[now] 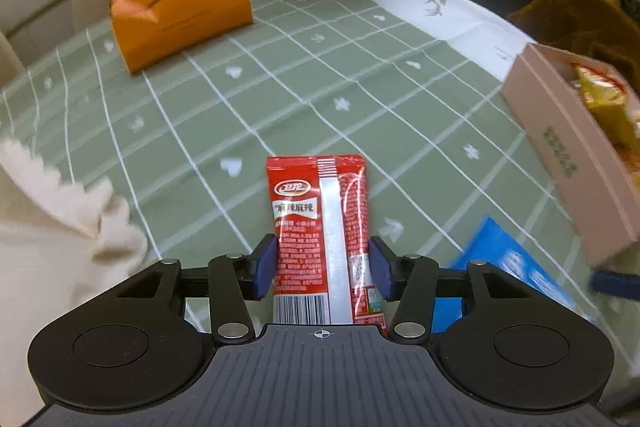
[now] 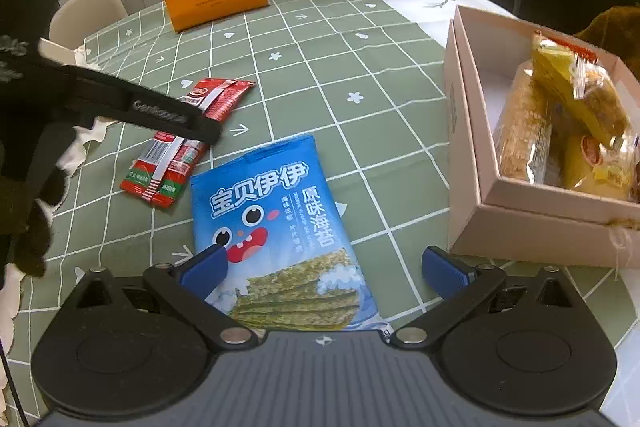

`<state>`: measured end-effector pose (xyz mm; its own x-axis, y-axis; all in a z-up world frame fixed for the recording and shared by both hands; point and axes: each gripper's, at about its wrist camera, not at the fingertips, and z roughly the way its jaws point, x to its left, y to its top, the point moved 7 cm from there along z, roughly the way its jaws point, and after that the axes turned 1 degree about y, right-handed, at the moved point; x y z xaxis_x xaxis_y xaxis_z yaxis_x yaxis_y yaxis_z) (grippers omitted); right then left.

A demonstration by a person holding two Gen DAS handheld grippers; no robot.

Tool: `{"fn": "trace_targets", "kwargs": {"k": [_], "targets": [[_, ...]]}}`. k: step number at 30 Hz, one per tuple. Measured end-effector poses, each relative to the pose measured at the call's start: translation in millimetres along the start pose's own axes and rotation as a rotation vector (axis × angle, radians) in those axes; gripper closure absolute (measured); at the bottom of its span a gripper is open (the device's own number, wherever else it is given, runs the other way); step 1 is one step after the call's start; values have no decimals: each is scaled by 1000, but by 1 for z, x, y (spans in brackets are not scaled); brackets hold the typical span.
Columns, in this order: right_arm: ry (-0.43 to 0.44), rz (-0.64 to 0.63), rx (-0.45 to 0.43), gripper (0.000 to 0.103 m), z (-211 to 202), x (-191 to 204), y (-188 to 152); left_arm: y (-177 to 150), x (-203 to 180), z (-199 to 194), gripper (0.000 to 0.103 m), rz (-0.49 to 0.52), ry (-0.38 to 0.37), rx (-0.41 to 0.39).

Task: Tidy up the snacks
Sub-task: 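Grasp the blue seaweed packet with the right tool while the left tool holds the red stick packet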

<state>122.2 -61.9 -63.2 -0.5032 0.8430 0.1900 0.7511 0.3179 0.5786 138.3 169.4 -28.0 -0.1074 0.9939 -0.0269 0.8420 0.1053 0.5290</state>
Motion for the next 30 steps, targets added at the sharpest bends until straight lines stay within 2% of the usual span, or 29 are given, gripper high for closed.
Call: {"fn": "trace_targets", "kwargs": {"k": [6, 11, 13, 17, 21, 23, 25, 27, 28, 30], "targets": [[-65, -84, -23, 0, -5, 19, 7, -44, 7, -31, 51, -59, -22, 2], [-4, -54, -55, 0, -13, 35, 18, -86, 12, -61, 51, -121, -56, -2], [21, -76, -32, 0, -9, 42, 19, -98, 13, -70, 52, -125, -55, 1], [-24, -142, 17, 0, 3, 49, 19, -115, 10, -86, 52, -143, -83, 0], [-16, -139, 89, 0, 10, 48, 10, -125, 8, -96, 52, -148, -101, 1], [-25, -151, 97, 4, 7, 51, 4, -129, 7, -98, 52, -148, -110, 3], [-62, -169, 87, 21, -1, 54, -2, -134, 6, -100, 52, -144, -118, 6], [-76, -166, 89, 23, -9, 55, -7, -137, 4, -102, 52, -133, -126, 8], [-77, -151, 86, 34, -16, 55, -11, -138, 2, -103, 52, -125, -131, 9], [-70, -128, 88, 41, -28, 55, -19, -141, -3, -106, 52, -103, -144, 11]]}}
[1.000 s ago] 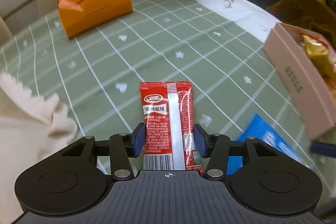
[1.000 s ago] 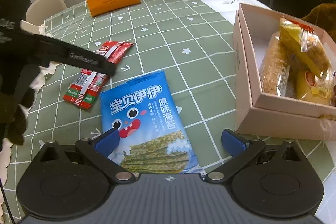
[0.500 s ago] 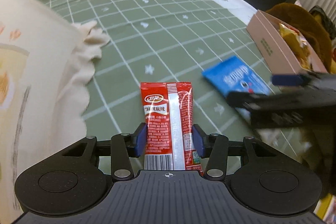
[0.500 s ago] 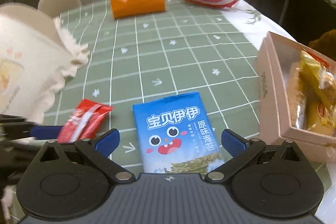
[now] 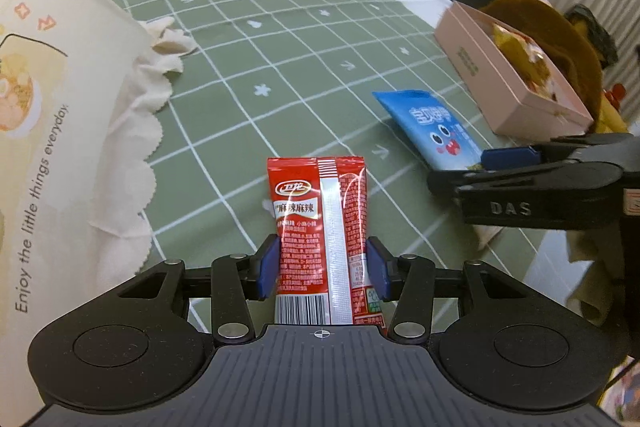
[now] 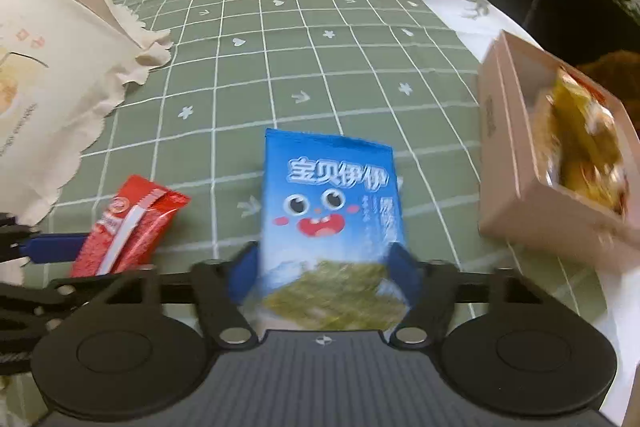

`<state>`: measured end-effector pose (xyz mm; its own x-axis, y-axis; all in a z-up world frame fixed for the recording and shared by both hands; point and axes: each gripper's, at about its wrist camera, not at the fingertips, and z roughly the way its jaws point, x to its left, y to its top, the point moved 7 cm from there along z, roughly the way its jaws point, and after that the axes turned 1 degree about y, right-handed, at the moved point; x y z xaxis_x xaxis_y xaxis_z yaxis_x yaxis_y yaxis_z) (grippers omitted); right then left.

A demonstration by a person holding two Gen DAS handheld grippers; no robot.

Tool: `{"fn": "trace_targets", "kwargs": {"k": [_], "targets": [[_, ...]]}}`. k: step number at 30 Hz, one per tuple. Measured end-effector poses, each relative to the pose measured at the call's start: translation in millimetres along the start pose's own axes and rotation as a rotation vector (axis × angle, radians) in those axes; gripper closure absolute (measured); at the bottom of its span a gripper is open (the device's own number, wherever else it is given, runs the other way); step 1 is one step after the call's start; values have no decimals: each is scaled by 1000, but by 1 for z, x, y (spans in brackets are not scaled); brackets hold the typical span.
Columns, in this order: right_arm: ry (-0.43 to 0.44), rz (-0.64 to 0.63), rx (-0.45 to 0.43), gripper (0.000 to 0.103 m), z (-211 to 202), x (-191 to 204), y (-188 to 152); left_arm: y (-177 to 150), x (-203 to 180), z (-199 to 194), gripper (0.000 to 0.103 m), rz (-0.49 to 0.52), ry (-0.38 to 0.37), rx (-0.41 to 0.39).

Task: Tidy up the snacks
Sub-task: 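Grasp the blue seaweed packet with the right tool while the left tool holds the red stick packet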

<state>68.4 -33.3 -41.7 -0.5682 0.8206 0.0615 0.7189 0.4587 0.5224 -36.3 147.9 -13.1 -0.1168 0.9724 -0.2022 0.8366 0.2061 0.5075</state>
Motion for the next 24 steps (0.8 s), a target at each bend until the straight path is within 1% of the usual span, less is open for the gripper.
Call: {"fn": "trace_targets", "kwargs": {"k": [3, 5, 7, 9, 11, 13, 14, 17, 20, 24], "targets": [[11, 31, 8, 47, -15, -1, -15, -6, -11, -3, 52, 41, -29, 6], [19, 54, 18, 47, -23, -3, -27, -10, -19, -2, 52, 70, -43, 17], [18, 71, 24, 47, -29, -7, -39, -14, -24, -1, 52, 95, -45, 25], [9, 87, 28, 47, -34, -11, -49, -19, -26, 0, 52, 114, -29, 29], [-7, 83, 23, 42, -37, -13, -55, -22, -25, -1, 52, 121, -11, 27], [-13, 83, 21, 20, -40, -12, -58, -23, -23, -1, 51, 118, 0, 26], [-13, 88, 7, 18, -42, -12, -58, -24, -22, -2, 51, 118, 5, 27], [-9, 90, -23, 16, -46, -11, -56, -25, -25, -2, 51, 136, 27, 27], [2, 80, -16, 16, -40, -8, -52, -27, -27, -2, 51, 152, 45, 22], [-12, 81, -11, 16, -24, -11, -42, -29, -27, -3, 51, 151, 50, 19]]}}
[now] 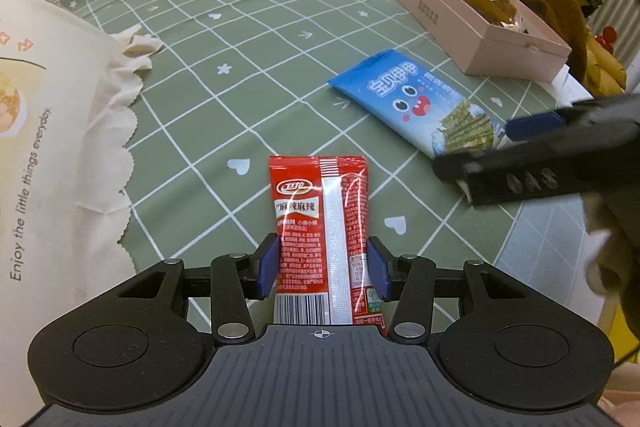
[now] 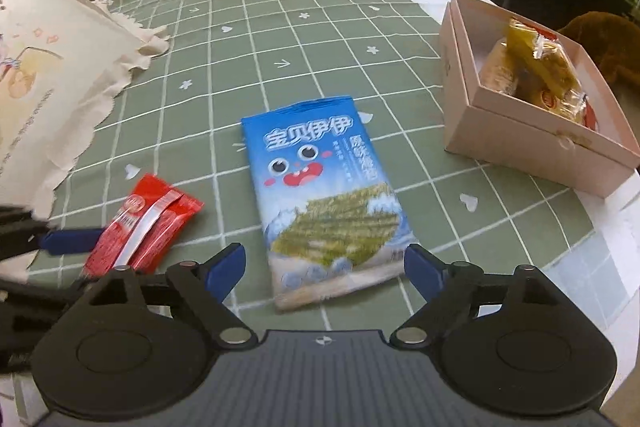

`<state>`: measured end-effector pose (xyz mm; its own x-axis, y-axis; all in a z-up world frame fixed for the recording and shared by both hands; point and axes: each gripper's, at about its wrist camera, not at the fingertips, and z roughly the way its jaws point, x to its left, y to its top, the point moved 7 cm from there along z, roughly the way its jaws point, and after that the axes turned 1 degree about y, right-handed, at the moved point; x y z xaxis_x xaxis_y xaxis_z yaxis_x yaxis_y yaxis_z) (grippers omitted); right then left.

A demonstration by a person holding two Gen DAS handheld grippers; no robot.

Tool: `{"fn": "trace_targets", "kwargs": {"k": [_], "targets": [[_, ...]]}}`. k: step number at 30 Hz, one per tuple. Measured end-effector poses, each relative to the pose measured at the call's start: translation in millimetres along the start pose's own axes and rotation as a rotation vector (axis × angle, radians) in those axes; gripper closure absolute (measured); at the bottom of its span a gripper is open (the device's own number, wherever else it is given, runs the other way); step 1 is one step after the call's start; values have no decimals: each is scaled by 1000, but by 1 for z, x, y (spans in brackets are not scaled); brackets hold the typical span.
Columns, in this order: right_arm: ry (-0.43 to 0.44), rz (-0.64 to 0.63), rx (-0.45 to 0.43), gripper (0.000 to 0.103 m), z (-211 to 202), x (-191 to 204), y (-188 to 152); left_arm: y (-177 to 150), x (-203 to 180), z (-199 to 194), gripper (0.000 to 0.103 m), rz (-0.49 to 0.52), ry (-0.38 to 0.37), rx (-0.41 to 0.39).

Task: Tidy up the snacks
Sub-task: 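Grasp the blue seaweed packet with the right tool while the left tool holds the red stick packet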

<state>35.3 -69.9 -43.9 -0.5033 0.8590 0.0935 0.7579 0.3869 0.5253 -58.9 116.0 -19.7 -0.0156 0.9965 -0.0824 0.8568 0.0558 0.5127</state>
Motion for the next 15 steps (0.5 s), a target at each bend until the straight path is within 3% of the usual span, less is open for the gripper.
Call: {"fn": "trace_targets", "kwargs": {"k": [15], "targets": [[-33, 63, 24, 12, 44, -26, 39, 0, 0, 0, 51, -14, 0, 2]]}}
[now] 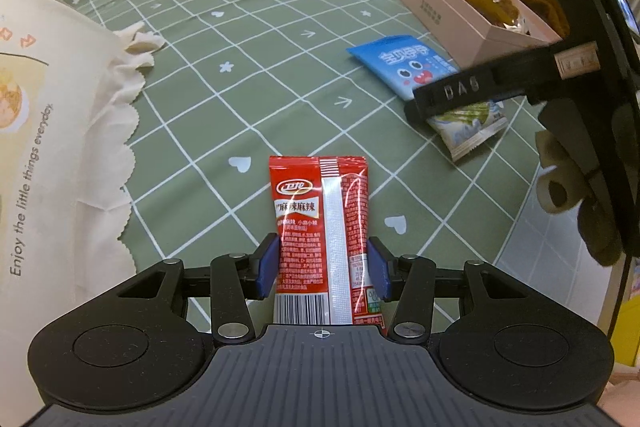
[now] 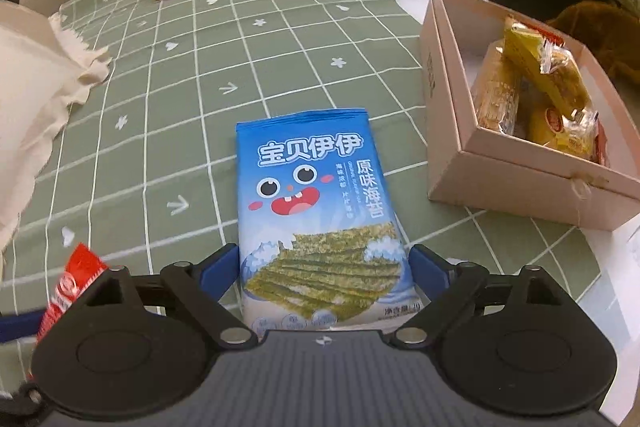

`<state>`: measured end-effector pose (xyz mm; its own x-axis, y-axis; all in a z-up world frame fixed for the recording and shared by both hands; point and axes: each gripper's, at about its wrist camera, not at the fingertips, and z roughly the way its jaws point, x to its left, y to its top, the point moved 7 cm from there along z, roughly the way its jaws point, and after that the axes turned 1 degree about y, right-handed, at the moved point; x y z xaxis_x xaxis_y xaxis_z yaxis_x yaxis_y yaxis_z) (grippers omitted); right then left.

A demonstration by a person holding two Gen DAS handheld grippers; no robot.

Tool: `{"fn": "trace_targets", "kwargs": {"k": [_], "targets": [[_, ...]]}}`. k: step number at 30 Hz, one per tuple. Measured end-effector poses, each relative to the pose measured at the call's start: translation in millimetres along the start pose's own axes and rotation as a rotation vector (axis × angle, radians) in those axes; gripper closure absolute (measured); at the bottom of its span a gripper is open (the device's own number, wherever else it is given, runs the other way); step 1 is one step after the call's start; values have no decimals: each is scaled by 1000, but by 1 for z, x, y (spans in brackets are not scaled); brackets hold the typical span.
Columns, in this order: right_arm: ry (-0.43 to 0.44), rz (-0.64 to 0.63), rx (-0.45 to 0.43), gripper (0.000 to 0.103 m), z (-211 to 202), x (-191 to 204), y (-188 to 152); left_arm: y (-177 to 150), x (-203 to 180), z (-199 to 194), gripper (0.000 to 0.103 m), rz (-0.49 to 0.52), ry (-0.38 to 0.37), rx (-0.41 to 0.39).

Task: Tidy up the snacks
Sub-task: 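Grasp the blue seaweed packet with the right tool while the left tool holds the red stick packet, then lift the seaweed packet with the right tool while the left tool carries the red stick toward the pink box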

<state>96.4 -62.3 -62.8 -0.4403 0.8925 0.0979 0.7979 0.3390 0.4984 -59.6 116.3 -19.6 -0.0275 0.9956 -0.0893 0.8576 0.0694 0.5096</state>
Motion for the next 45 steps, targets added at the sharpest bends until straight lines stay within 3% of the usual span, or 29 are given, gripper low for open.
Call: {"fn": "trace_targets", "kwargs": {"k": [10, 19, 24, 26, 27, 28, 32, 34, 37, 45], "targets": [[-12, 82, 15, 6, 20, -9, 20, 0, 4, -1, 50, -30, -23, -6], [10, 72, 21, 5, 17, -6, 17, 0, 8, -1, 47, -60, -63, -9], [-1, 40, 16, 4, 17, -9, 13, 1, 5, -1, 47, -45, -49, -5], [1, 32, 17, 6, 17, -8, 13, 1, 5, -2, 47, -40, -44, -7], [2, 27, 19, 12, 16, -7, 13, 0, 5, -2, 47, -38, -42, -8], [9, 15, 16, 19, 12, -4, 13, 0, 4, -2, 47, -38, -41, -9], [15, -18, 4, 19, -8, 5, 7, 1, 5, -1, 48, -50, -35, -11], [27, -19, -6, 19, -23, 8, 0, 3, 8, -1, 61, -66, -35, -16], [40, -3, -30, 19, -51, 7, -15, 4, 10, 0, 62, -91, -67, -21], [18, 117, -57, 19, -100, -29, -57, 4, -18, -6, 67, 28, -75, -27]]}}
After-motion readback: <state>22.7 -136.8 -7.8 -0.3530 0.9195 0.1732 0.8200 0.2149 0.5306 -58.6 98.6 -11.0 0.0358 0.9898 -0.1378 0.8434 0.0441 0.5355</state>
